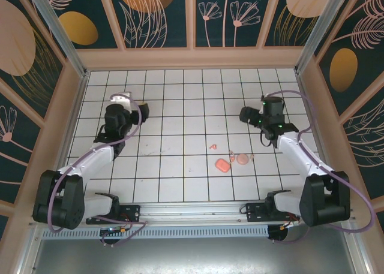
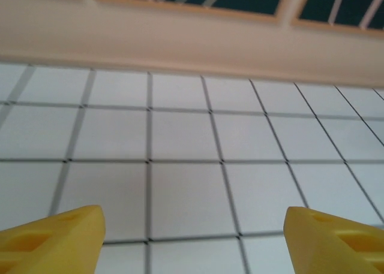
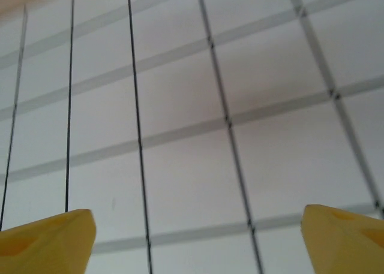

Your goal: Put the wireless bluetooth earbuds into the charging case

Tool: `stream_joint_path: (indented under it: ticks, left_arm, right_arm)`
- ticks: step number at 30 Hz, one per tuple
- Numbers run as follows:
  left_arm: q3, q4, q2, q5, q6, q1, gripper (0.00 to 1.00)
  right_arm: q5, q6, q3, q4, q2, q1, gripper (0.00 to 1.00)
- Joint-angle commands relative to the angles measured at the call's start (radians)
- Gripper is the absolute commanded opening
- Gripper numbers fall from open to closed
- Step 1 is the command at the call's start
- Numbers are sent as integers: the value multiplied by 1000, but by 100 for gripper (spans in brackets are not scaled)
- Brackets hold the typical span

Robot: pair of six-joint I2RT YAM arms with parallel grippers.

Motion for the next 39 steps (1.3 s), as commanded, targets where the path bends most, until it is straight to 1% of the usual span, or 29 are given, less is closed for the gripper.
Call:
stream_joint_path:
  ticks: [1, 2, 4, 5, 7, 11, 14, 17, 24, 32, 39]
  left_arm:
    - [41, -216, 27, -28, -66, -66, 77]
    - [43, -233, 36, -37, -75, -86, 77]
    - [42, -255, 49, -49, -95, -112, 76]
    - [39, -261, 56, -48, -101, -128, 75]
    - [33, -273, 69, -68, -102, -154, 75]
    - [29, -287, 93, -88, -106, -183, 75]
    - [24, -278, 100, -87, -108, -195, 76]
    - [11, -263, 101, -79, -107, -197, 76]
    - [-11, -244, 93, -69, -107, -200, 77]
    - [-27, -233, 80, -64, -107, -200, 78]
    - [-40, -227, 66, -72, -105, -200, 78]
  right_arm:
    - [4, 169, 58, -401, -24, 111, 84]
    - [-1, 213, 63, -451, -23, 154, 82]
    - [2, 296, 66, -539, -28, 228, 80]
    - [9, 344, 67, -579, -32, 267, 77]
    - [6, 426, 63, -630, -41, 327, 76]
    - [-22, 582, 53, -634, -43, 461, 74]
    - [-22, 655, 57, -623, -13, 520, 73]
    - [-30, 691, 51, -592, 16, 545, 73]
    - [-76, 717, 14, -507, 94, 557, 73]
    - [-95, 687, 8, -436, 189, 557, 73]
    - [-87, 648, 25, -421, 272, 554, 74]
